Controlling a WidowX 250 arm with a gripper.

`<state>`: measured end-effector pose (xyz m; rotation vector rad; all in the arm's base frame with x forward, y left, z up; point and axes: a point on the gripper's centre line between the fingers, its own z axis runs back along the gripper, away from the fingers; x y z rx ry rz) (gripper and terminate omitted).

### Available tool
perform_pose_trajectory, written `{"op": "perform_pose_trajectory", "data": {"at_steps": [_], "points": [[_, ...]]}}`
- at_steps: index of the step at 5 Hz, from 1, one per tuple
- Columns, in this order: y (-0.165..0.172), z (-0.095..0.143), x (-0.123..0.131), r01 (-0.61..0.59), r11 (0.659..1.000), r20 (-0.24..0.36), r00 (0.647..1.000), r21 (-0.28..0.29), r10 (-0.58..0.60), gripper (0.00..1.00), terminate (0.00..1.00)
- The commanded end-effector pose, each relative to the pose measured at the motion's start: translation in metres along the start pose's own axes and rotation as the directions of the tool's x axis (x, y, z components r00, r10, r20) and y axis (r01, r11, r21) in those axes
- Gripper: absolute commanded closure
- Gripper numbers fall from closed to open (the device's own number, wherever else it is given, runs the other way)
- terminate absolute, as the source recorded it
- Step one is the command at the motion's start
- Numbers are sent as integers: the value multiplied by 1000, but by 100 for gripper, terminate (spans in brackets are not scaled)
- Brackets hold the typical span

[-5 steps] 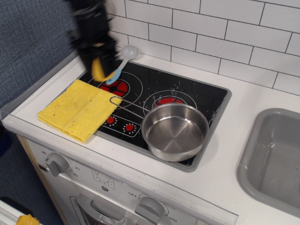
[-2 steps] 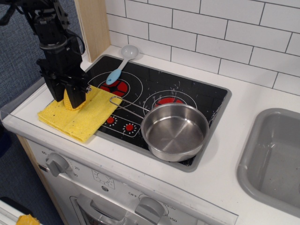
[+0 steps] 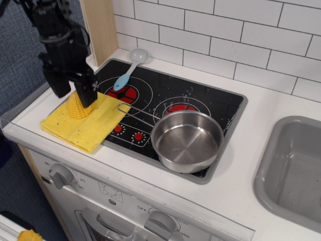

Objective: Place the yellow thing over the yellow cloth.

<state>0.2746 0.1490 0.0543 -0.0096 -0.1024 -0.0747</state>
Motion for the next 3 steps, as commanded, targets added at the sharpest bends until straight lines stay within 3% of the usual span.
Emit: {"op": "perform_pose_trajectory", "data": {"at_steps": [1, 2, 3], "points": [[2, 37, -4, 19, 1000, 89, 996, 20, -21, 0, 0], [2, 37, -4, 19, 1000, 89, 996, 20, -21, 0, 0], [2, 37, -4, 19, 1000, 89, 996, 20, -21, 0, 100]]}}
